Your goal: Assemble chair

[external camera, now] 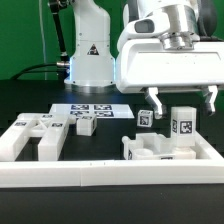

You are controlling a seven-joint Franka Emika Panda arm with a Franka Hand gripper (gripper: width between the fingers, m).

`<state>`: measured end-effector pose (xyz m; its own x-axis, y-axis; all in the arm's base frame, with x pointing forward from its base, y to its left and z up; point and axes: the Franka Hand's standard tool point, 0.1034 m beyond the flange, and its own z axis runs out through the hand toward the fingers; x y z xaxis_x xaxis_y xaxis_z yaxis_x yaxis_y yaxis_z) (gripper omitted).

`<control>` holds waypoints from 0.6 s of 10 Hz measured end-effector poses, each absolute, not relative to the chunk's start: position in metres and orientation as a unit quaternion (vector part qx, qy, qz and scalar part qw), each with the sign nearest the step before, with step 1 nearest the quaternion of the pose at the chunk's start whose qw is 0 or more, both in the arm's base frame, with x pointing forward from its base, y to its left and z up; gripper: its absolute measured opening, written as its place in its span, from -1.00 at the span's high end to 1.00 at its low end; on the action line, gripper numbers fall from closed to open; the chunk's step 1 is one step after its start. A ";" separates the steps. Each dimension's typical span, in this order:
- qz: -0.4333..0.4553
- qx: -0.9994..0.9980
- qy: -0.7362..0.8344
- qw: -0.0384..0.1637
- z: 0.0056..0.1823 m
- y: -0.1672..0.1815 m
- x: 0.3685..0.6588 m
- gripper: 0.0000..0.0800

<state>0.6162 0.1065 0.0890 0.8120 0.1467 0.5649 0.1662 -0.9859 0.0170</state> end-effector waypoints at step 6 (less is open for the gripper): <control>-0.255 -0.963 -0.088 0.020 0.090 0.106 0.615 -0.62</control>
Offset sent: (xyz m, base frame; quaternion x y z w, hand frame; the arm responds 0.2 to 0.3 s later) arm 0.0000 0.0000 0.0000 0.0000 -0.0650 0.0000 0.9979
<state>0.6148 0.1062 0.0901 0.8541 0.1587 0.4953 0.1790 -0.9838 0.0065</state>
